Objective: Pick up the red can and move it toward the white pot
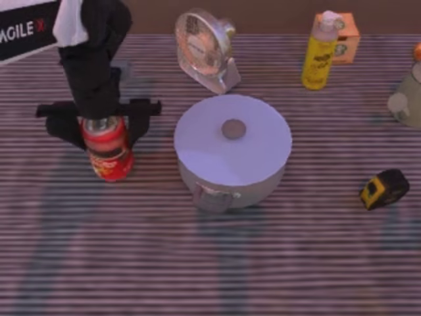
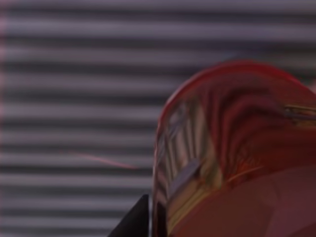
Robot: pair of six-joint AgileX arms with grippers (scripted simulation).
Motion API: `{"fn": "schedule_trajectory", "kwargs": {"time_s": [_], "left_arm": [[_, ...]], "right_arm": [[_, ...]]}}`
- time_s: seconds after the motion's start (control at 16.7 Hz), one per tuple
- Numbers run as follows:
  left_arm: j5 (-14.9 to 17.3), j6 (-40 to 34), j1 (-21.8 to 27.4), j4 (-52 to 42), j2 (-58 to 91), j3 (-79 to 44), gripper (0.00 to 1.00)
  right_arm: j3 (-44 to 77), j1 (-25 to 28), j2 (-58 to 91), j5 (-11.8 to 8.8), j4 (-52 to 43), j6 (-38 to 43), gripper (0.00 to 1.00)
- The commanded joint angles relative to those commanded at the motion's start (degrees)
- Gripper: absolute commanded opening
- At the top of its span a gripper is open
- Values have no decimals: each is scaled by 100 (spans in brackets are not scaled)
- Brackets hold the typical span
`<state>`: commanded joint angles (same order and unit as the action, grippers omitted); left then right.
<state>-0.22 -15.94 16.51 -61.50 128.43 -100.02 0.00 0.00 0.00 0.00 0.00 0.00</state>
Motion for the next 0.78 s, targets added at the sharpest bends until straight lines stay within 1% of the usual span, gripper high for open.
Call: {"fn": "schedule_trajectory", "kwargs": {"time_s": [0.18,0.78], "left_arm": [[0,0,0,7,4,6,0],[0,0,0,7,4,6,75]], "right_arm": [[0,0,0,0,0,0,100],[0,0,0,0,0,0,100]]}}
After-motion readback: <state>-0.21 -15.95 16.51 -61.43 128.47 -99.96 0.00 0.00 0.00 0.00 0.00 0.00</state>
